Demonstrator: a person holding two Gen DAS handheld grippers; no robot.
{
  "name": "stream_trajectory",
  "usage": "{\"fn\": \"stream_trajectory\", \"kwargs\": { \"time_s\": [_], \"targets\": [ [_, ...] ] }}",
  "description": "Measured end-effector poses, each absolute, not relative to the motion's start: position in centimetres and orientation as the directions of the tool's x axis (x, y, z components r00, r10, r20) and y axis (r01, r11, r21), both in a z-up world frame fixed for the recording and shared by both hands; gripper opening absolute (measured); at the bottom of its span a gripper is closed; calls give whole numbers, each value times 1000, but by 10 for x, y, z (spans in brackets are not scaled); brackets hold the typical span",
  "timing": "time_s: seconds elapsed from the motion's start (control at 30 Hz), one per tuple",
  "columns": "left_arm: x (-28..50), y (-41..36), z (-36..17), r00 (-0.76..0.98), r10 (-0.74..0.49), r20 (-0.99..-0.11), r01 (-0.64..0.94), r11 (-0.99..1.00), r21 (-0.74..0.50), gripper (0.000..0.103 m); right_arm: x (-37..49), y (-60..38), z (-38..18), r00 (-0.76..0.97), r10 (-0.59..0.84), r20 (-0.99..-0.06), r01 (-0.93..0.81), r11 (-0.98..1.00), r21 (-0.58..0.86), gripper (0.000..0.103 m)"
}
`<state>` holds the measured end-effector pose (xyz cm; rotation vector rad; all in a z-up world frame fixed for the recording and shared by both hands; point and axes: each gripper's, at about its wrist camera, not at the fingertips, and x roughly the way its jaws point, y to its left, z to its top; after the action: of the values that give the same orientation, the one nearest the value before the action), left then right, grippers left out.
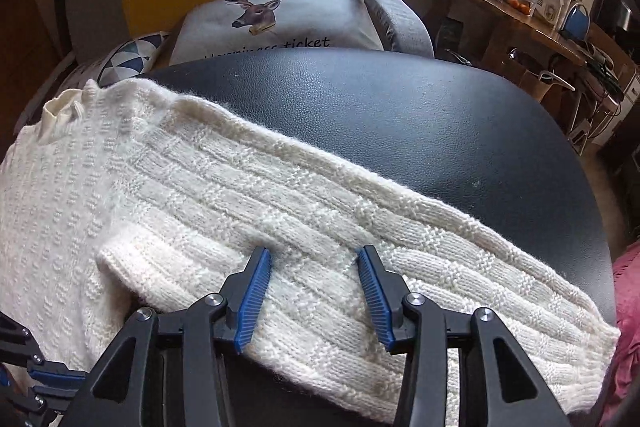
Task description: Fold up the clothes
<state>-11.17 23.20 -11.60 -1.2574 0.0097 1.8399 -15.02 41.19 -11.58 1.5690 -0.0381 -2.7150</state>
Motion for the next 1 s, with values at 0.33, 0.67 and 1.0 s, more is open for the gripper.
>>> {"fn": "stream_trajectory", "kwargs": {
  "time_s": [0.33, 0.67, 1.0],
  "targets": [
    [-87, 210, -63, -408, 491, -770, -596, -782, -182, 28, -98, 483, -81, -642, -270, -718, -194, -849, 492, 48],
    [-99, 160, -84, -541, 281, -792, -482, -876, 19, 48, 46, 637, -125, -734, -142, -665, -583, -371, 723, 48],
    [-99, 139, -113, -513, 284, -810, -448, -894, -29, 54, 36, 668, -137, -802, -16, -597, -571, -274, 774, 48]
  ]
}}
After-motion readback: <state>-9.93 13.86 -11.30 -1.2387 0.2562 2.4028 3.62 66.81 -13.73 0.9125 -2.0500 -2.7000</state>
